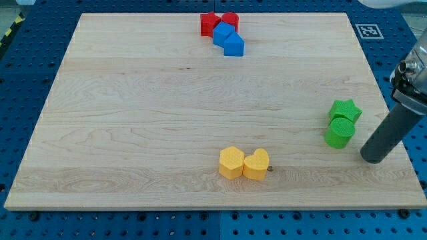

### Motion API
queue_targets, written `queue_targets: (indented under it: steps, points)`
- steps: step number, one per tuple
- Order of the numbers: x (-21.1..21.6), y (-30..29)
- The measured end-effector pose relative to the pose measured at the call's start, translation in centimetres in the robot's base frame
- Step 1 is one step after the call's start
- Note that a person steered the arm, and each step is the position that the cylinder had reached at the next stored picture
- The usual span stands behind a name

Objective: Separate the green circle from the green star

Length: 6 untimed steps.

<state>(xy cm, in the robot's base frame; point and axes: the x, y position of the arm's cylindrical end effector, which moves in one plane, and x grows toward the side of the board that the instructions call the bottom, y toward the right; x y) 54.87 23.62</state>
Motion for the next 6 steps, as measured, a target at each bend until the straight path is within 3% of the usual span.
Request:
queue_targets:
  steps: [6]
  points:
    - [-3.3,0.6]
